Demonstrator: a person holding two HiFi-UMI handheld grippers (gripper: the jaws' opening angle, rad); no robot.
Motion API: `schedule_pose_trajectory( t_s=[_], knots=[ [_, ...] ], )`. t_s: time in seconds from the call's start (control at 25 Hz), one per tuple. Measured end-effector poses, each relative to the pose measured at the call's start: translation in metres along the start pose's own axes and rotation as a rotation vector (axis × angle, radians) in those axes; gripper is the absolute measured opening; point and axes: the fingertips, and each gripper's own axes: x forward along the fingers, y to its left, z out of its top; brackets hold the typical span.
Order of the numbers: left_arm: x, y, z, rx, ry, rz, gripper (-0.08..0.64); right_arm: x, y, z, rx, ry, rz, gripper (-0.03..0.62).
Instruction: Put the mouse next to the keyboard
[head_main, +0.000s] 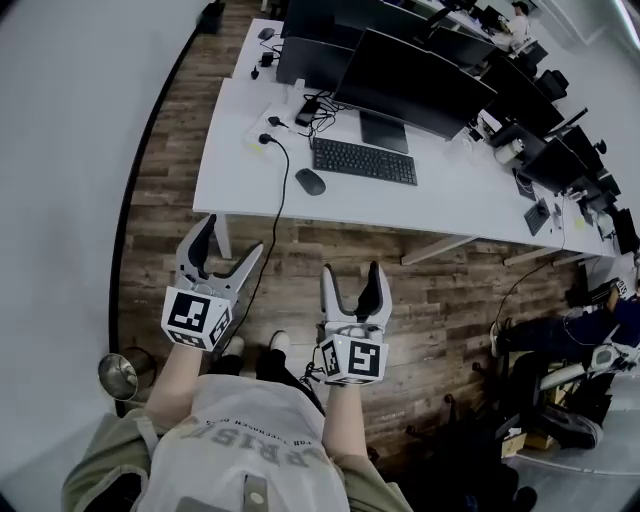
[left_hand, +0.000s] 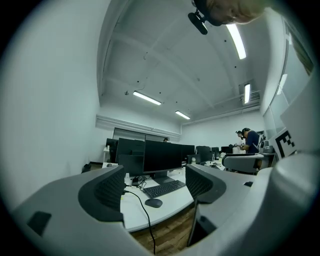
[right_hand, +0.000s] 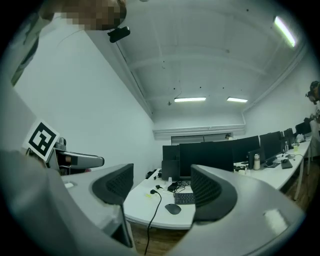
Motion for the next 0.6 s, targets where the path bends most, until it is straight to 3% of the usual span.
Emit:
schedule_pose_trajectory(
  t_s=[0.44,0.6],
  knots=[
    [0.050,-0.045,-0.011,0.003,0.029,0.123,0.371,0.033,-0.073,-0.011,-0.026,0.036,0.159,0.350],
    [0.060,-0.049,-0.017,0.014,0.055,0.152,0.370,0.043,-0.090,-0.021,-0.013,0.052,0.182,0.350]
  ],
)
